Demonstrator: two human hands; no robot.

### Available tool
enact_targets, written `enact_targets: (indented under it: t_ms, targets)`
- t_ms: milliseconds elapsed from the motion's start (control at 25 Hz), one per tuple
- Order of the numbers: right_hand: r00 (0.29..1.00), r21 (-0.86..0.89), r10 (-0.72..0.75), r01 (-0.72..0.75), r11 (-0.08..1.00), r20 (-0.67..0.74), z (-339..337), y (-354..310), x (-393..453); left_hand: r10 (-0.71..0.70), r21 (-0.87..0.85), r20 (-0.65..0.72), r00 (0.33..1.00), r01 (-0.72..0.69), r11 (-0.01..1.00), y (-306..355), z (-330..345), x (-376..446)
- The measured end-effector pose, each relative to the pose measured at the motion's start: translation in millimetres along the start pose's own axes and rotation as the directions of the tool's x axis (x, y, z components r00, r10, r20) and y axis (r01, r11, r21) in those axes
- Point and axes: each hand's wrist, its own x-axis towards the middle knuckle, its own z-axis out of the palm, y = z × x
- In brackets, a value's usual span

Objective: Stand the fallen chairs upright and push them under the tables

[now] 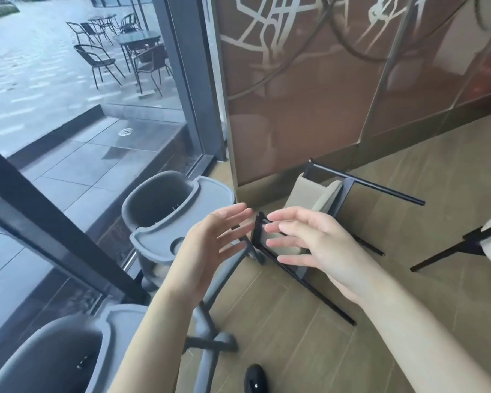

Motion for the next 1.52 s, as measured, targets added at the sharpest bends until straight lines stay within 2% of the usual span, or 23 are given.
enact_targets:
  t_ms: [120,400,640,960,1200,1320,1440,1520]
  targets:
    - [0.997,-0.008,-0.041,0.04,0.999,-0.073,-20,-20,68,-0.01,0.013,0.017,1.0,0.01,1.0,17,-6,89]
    - [0.961,0.055,0.033,-0.018,0.998,-0.275,-93,-17,179,-0.054,0.025,0.091,0.994,0.052,0.998,26,11,242]
    - [0.966,0.058,0.101,-0.09,0.994,-0.238,-139,-1,311,-0.139,0.028,0.064,0.988,0.138,0.99,8,16,370]
    - [0.945,0.029,0.316,-0.315,0.949,-0.079,-191,18,511,-0.18,0.04,-0.104,0.978,0.185,0.982,8,12,539]
    - [0.812,0.149,0.576,-0.561,0.814,-0.089,-208,108,580,-0.266,0.009,-0.132,0.955,0.27,0.963,-36,-10,620]
    - [0.687,0.18,0.718,-0.696,0.695,-0.113,-205,182,605,-0.357,0.005,-0.149,0.922,0.361,0.932,-84,-32,662]
    - [0.573,0.156,0.81,-0.795,0.586,-0.125,-185,258,635,-0.446,0.005,-0.15,0.883,0.451,0.892,-144,-56,694]
    - [0.541,0.109,0.832,-0.826,0.554,-0.126,-166,300,659,-0.484,0.034,-0.138,0.864,0.492,0.87,-175,-69,711]
